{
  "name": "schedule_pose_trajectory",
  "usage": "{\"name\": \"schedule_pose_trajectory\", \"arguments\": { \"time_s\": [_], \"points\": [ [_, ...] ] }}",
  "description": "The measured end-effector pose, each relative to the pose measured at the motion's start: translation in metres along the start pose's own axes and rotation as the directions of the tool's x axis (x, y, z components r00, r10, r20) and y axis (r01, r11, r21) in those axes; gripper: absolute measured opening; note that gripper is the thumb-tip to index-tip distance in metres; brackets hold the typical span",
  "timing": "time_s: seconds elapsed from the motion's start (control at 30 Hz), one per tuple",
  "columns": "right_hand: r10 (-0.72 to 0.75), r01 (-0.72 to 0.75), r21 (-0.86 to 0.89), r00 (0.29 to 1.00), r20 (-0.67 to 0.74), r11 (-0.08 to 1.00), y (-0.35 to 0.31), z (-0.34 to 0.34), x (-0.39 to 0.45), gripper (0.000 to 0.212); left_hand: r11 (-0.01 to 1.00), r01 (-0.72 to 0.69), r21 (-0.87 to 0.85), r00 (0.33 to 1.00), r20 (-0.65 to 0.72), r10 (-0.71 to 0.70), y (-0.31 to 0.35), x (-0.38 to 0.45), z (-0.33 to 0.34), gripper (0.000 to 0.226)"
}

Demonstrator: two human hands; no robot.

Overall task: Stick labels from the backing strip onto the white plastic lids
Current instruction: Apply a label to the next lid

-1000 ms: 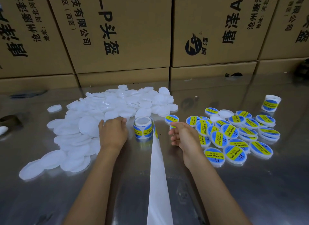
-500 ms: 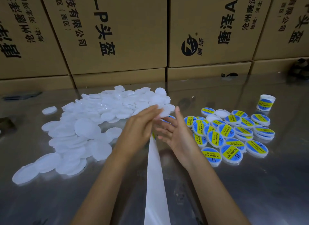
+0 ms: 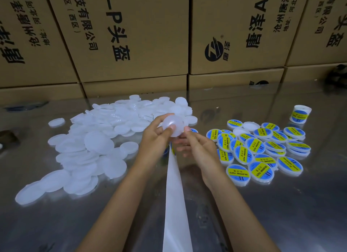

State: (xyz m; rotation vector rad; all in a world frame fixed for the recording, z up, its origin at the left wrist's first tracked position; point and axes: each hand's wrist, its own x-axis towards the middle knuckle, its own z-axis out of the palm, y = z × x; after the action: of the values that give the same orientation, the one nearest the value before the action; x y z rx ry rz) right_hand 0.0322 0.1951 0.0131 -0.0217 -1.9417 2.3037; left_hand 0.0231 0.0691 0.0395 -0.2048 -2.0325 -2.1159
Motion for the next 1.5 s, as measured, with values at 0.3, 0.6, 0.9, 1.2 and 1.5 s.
{"name": "schedule_pose_trajectory", "arguments": {
  "time_s": [0.3, 0.6, 0.9, 1.2, 1.5],
  "points": [
    [-0.111, 0.211, -0.51, 0.969, 0.219, 0.834, 0.034, 0.007, 0.002, 0.034, 0.979, 0.143, -0.143, 0.982, -0.101, -0.159, 0.006, 0.017, -0.049, 0.04],
    [-0.142, 0.246, -0.597, 0.966, 0.217, 0.764, 0.043, 0.012, 0.007, 0.034, 0.921, 0.28, 0.27, 0.958, -0.135, -0.251, 0.005, 0.018, -0.068, 0.023],
    [-0.186, 0.175, -0.517, 0.982, 0.032, 0.838, 0.046, 0.012, 0.012, 0.043, 0.956, 0.179, 0.23, 0.983, -0.068, -0.168, -0.029, 0.022, -0.043, 0.033],
    [-0.257, 0.233, -0.537, 0.966, 0.032, 0.811, 0.041, 0.01, 0.01, 0.038, 0.946, 0.163, 0.28, 0.985, -0.101, -0.14, -0.033, 0.023, -0.031, 0.009],
    [-0.38, 0.335, -0.672, 0.921, 0.086, 0.66, 0.039, 0.007, 0.006, 0.026, 0.939, 0.159, 0.306, 0.987, -0.021, -0.161, -0.032, 0.022, -0.025, 0.022]
  ]
}}
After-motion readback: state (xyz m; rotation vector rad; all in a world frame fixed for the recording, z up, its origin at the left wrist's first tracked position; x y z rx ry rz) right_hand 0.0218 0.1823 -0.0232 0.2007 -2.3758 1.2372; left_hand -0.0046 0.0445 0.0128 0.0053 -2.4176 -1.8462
